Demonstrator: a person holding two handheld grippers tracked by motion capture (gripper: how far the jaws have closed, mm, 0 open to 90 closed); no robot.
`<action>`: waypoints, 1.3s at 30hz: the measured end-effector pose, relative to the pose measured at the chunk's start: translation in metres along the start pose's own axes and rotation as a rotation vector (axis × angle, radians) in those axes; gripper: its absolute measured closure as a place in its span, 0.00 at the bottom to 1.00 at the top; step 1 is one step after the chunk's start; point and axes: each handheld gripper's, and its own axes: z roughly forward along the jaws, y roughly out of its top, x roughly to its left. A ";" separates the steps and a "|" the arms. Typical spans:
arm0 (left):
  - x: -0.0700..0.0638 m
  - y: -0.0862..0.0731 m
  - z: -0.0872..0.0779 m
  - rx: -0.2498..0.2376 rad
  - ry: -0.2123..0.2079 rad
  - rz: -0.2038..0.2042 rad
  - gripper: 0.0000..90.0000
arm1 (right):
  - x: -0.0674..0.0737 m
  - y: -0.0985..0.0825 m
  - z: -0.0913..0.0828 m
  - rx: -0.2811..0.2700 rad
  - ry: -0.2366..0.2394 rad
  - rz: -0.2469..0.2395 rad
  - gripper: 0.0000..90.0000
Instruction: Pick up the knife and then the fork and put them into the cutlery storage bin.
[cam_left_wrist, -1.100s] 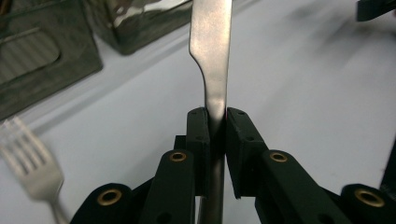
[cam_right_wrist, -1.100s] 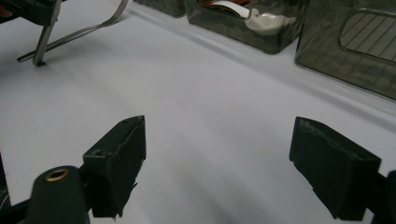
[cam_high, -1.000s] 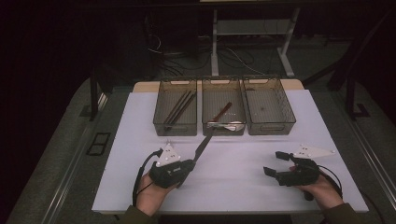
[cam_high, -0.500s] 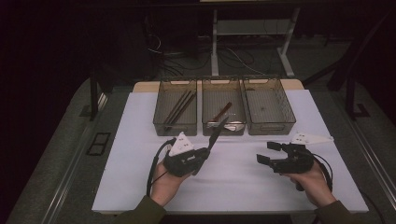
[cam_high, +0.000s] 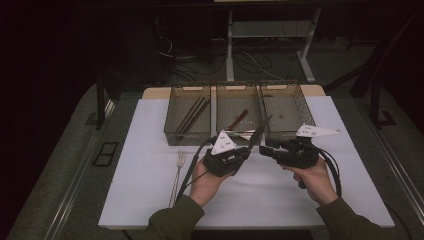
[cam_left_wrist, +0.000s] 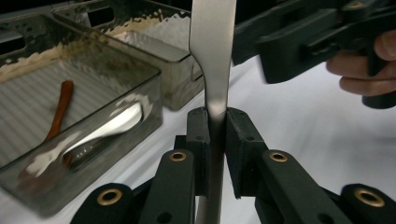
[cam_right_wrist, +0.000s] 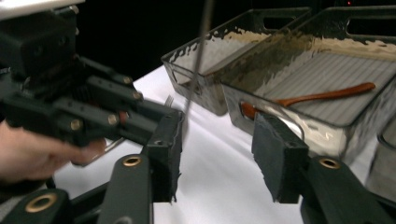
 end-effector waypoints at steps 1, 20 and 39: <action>-0.001 0.001 0.002 0.001 -0.002 0.004 0.88 | 0.000 0.002 0.002 -0.003 0.005 0.004 0.62; 0.007 -0.008 -0.007 -0.011 -0.019 -0.011 0.62 | -0.003 0.020 0.015 0.050 -0.027 -0.031 0.97; 0.039 -0.063 -0.083 0.019 -0.066 -0.026 0.40 | -0.037 0.067 -0.039 0.033 -0.166 -0.056 0.97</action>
